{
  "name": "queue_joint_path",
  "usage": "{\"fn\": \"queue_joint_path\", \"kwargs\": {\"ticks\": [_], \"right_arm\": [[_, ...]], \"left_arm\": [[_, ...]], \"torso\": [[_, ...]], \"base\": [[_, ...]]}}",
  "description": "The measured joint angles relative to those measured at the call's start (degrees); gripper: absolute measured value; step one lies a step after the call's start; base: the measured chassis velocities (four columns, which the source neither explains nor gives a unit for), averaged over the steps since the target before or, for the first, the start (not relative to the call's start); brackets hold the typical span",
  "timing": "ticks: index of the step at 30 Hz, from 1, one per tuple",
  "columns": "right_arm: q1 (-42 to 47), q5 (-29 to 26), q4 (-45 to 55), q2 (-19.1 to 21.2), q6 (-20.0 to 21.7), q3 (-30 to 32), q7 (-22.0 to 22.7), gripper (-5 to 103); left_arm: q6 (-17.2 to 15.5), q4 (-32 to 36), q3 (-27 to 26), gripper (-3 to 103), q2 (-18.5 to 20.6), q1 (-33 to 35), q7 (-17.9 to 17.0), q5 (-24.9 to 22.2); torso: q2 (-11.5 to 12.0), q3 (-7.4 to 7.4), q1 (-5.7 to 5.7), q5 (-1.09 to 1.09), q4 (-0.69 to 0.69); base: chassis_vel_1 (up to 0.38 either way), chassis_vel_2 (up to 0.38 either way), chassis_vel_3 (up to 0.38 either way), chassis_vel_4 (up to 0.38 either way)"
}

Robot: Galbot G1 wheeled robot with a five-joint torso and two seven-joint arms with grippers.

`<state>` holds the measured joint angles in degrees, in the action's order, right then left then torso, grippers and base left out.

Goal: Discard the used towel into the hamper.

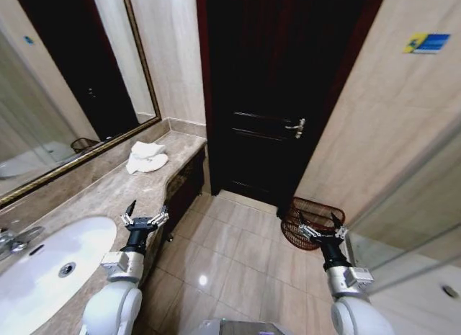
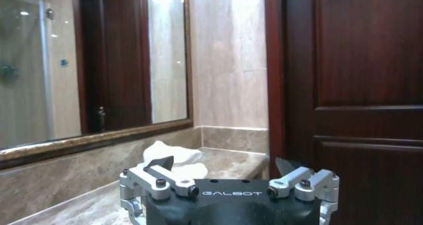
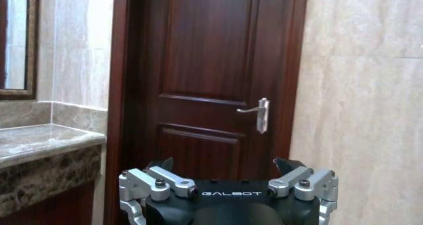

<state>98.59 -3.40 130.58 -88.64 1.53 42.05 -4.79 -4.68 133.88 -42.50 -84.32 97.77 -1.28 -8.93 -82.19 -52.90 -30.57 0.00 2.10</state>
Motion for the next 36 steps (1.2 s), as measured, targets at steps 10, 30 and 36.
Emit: {"fn": "queue_joint_path", "kwargs": {"ticks": [10,30,36], "right_arm": [[0.0,-0.1,-0.2,0.2,-0.2,-0.1,0.0,100],[-0.3,-0.1,-0.8,0.6,-0.3,-0.4,-0.2,100],[-0.4,0.0,-0.9,0.6,-0.2,-0.5,-0.3,100]], "left_arm": [[1.1,-0.1,0.0,100,-0.7,0.3,-0.8,0.2],[0.0,0.5,0.2,100,-1.3,0.6,-0.9,0.6],[-0.2,0.5,0.2,100,-1.3,0.5,-0.9,0.6]], "torso": [[0.0,0.0,0.0,0.0,0.01],[0.0,0.0,0.0,0.0,0.0],[0.0,0.0,0.0,0.0,0.0]], "base": [[-0.035,0.133,0.136,-0.047],[-0.088,0.083,0.085,-0.086],[-0.091,0.106,0.1,-0.085]]}}
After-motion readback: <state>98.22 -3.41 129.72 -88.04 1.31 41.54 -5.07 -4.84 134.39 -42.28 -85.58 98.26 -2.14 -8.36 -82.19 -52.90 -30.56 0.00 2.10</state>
